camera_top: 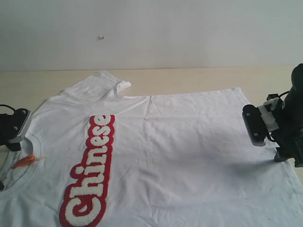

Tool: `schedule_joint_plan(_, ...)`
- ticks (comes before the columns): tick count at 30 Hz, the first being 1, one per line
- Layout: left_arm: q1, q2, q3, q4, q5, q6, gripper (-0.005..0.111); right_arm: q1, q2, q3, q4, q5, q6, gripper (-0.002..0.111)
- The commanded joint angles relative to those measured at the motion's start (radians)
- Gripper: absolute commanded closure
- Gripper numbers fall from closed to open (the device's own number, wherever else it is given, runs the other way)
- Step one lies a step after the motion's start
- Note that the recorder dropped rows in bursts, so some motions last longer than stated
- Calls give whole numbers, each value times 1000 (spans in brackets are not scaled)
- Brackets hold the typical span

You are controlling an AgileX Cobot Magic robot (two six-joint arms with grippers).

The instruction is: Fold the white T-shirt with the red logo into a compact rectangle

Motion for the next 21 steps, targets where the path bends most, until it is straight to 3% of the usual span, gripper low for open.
schedule_joint_plan(1, -1, 42, 23, 15, -34, -5, 2, -2, 31, 4, -33, -29, 2, 36)
schedule_joint_plan(9, -1, 42, 23, 15, -32, -5, 2, -2, 78, 4, 5, 42, 36, 36)
schedule_joint_plan(18, -1, 42, 23, 15, -32, -5, 2, 10, 74, 4, 10, -196, 39, 36)
schedule_joint_plan(21, -1, 42, 23, 12, -32, -5, 2, 17, 72, 4, 10, -143, 39, 36)
